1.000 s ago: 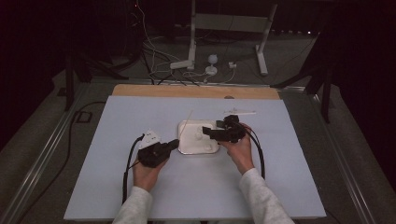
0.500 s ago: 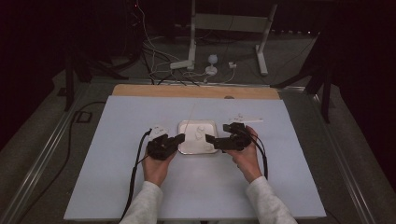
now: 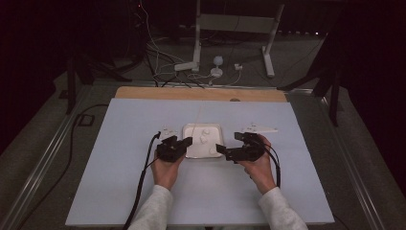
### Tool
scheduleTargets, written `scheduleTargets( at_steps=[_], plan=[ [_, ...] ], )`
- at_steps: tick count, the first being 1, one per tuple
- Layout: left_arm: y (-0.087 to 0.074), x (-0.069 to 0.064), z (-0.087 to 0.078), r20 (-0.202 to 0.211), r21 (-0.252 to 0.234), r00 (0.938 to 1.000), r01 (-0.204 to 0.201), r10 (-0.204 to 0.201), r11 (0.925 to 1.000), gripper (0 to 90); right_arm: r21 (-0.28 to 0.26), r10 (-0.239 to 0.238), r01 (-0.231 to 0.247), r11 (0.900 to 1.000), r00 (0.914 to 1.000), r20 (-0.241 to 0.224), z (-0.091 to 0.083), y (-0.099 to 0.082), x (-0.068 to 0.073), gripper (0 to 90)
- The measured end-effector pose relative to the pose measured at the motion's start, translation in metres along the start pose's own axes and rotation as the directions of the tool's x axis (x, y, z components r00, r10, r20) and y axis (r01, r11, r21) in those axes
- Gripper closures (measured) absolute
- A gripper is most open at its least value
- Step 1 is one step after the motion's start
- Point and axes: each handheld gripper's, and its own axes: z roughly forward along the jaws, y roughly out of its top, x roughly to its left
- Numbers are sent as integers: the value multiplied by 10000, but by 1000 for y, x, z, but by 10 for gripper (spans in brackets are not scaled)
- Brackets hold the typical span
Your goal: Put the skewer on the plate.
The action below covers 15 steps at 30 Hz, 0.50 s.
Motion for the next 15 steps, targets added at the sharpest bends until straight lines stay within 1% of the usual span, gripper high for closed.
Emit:
scheduleTargets(
  at_steps=[10,15],
  plan=[
    [-3,-1,12,-174,266,9996,226,-221,9994,898,-91,100,-98,9999,9997,238,-20,-17,-9,40],
    [-5,-2,17,-265,424,9993,279,-268,9987,898,-133,108,-103,9999,9993,357,-28,-25,-14,40]
  ],
)
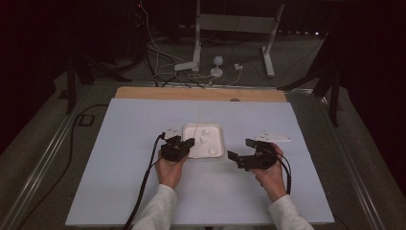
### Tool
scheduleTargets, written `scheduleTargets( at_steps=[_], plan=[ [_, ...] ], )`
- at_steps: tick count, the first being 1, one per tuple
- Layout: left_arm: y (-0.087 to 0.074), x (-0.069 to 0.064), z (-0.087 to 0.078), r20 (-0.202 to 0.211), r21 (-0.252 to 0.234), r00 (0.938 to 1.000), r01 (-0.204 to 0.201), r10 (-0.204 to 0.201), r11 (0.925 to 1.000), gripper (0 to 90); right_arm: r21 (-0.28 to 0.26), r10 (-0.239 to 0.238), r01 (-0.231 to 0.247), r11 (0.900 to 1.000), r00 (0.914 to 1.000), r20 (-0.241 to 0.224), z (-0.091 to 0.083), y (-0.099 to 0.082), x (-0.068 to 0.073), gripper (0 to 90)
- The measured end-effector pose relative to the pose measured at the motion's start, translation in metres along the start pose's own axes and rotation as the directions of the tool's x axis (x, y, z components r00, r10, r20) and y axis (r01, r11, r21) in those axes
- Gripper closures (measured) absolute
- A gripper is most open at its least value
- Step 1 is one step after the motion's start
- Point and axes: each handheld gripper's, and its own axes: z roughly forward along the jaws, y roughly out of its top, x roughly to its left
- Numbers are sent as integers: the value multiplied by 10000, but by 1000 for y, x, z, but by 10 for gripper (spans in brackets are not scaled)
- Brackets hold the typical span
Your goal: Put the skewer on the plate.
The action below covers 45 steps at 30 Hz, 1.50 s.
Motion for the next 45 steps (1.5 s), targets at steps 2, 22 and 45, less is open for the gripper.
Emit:
scheduleTargets(
  at_steps=[2,22,45],
  plan=[
    [0,0,2,-37,21,10000,35,-35,10000,898,-15,12,-12,10000,10000,54,-2,-3,-2,41],
    [-4,1,17,-537,506,9983,253,-226,9984,896,-381,184,-172,9991,9994,302,-28,-24,-12,41],
    [-10,-1,30,-816,1010,9938,841,-760,9913,866,-582,203,-186,9981,9994,279,-36,-24,-10,41]
  ],
)
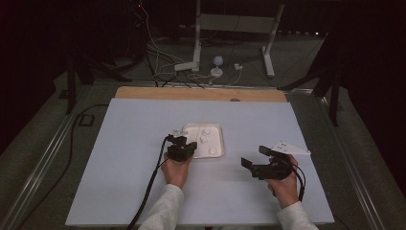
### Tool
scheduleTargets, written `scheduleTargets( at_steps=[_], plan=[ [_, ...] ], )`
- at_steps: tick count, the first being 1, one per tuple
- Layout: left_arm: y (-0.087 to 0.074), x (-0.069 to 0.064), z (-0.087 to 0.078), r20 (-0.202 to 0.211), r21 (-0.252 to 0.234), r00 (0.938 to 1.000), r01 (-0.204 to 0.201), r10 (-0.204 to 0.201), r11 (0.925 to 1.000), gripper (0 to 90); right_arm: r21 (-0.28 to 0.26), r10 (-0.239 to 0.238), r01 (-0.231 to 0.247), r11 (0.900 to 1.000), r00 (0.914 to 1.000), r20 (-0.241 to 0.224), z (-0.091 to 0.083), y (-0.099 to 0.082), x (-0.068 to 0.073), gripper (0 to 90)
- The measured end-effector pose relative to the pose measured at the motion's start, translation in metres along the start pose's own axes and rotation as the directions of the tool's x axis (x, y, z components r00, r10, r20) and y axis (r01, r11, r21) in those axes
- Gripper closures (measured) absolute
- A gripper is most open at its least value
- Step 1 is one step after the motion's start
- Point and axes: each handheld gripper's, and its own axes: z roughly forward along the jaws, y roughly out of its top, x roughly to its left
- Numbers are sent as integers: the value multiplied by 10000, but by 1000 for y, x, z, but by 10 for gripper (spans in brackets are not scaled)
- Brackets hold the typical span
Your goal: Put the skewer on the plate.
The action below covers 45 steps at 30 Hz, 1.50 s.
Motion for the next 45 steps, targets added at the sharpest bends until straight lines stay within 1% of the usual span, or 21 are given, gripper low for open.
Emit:
scheduleTargets(
  at_steps=[1,4,6,8,10,11,14,16,19,22,26,28,30,32,35,39,41,45],
  plan=[
    [0,0,0,60,-1,10000,41,-41,10000,827,2,-5,5,10000,10000,-1,0,0,0,41],
    [-1,-1,1,179,-68,9997,163,-161,9998,664,5,-9,9,10000,10000,-9,0,0,0,41],
    [-1,1,1,301,-12,9991,298,-298,9996,575,4,-9,9,10000,10000,-9,0,0,0,40],
    [0,2,1,530,-60,9980,346,-343,9994,509,6,-6,6,10000,10000,5,0,0,0,41],
    [1,3,-1,650,-58,9971,396,-392,9992,430,6,-12,12,10000,10000,2,0,0,0,40],
    [1,3,-2,800,-113,9962,361,-351,9993,404,5,-18,18,10000,10000,-1,0,0,0,40],
    [2,2,-8,856,-378,9963,131,-98,9992,328,15,-43,43,10000,10000,-13,0,0,0,41],
    [4,2,-12,1027,-534,9947,58,-3,9986,283,31,-56,56,10000,10000,-43,0,-1,1,40],
    [6,2,-20,1276,-808,9916,-113,216,9967,235,29,-94,94,10000,9999,-70,0,-1,2,40],
    [8,2,-31,1407,-1105,9887,-368,522,9932,191,-3,-122,122,9999,9999,-85,0,-1,3,39],
    [11,4,-46,1670,-1495,9832,-490,741,9875,154,-12,-194,194,9998,9998,-68,0,-1,4,38],
    [12,7,-53,1762,-1623,9810,-520,808,9854,112,-25,-266,265,9996,9996,-41,0,-1,4,37],
    [13,9,-60,1706,-1719,9807,-663,960,9829,74,-30,-320,320,9995,9995,-19,-1,0,5,36],
    [13,12,-66,1546,-1729,9810,-898,1171,9808,29,-39,-359,359,9993,9994,4,-2,-1,5,35],
    [13,16,-75,1259,-1736,9811,-1241,1470,9770,17,-51,-402,403,9992,9992,48,-3,-1,5,34],
    [11,22,-89,1284,-2039,9756,-1496,1779,9675,7,-114,-428,430,9990,9990,106,-6,-2,5,32],
    [10,25,-96,1242,-2200,9719,-1695,2000,9607,7,-162,-464,467,9988,9988,144,-7,-3,4,31],
    [7,33,-109,1239,-2451,9667,-1890,2241,9509,7,-213,-460,464,9987,9987,226,-10,-5,2,29]
  ],
)
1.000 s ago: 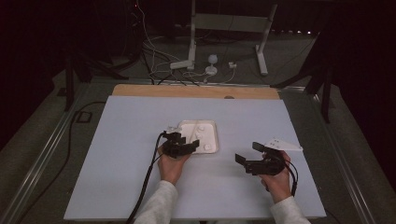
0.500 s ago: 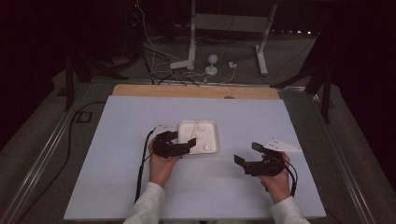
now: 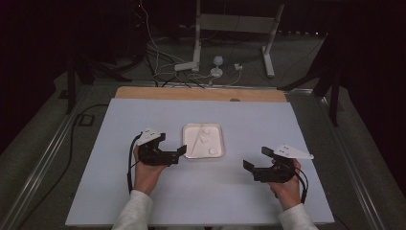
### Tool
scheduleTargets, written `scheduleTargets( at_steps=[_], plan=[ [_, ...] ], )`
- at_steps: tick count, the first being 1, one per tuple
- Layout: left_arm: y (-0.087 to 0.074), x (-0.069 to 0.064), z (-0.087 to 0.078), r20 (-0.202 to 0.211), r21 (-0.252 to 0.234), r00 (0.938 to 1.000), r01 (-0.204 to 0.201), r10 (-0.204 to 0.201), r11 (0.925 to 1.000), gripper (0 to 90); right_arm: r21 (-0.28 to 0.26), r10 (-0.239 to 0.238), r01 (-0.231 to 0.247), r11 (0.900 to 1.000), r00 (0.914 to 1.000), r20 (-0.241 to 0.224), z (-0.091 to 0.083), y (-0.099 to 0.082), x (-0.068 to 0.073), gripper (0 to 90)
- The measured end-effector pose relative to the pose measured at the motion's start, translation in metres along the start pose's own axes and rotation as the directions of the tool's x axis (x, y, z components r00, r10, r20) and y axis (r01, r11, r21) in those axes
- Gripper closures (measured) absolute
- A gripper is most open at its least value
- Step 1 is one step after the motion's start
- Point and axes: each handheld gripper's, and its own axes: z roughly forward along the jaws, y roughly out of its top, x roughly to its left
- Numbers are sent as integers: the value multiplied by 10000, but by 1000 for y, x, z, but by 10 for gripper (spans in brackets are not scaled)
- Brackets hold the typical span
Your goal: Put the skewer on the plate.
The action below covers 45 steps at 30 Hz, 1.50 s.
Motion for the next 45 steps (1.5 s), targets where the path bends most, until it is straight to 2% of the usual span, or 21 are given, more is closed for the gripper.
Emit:
scheduleTargets(
  at_steps=[6,10,16,20,26,40,45],
  plan=[
    [-4,6,-18,-175,-61,9990,-409,407,9991,8,-94,-89,90,9999,9998,161,-3,-4,-2,25],
    [-9,11,-31,-332,-412,9979,-578,565,9975,8,-195,-281,285,9994,9994,213,-4,-7,-1,21],
    [-18,17,-49,-711,-631,9930,-990,945,9931,7,-308,-422,433,9986,9985,360,-7,-10,-3,15],
    [-23,21,-60,-1035,-888,9903,-1025,932,9908,5,-474,-380,401,9981,9983,442,-10,-12,-6,6],
    [-28,27,-72,-1225,-1060,9888,-984,852,9895,4,-643,-314,355,9973,9974,643,-16,-16,-11,2],
    [-36,34,-89,-1452,-1527,9873,-866,643,9845,4,-897,-277,378,9952,9934,1115,-28,-21,-21,2],
    [-39,37,-92,-1500,-1496,9862,-924,698,9844,5,-978,-144,268,9948,9920,1258,-31,-23,-26,2]
  ],
)
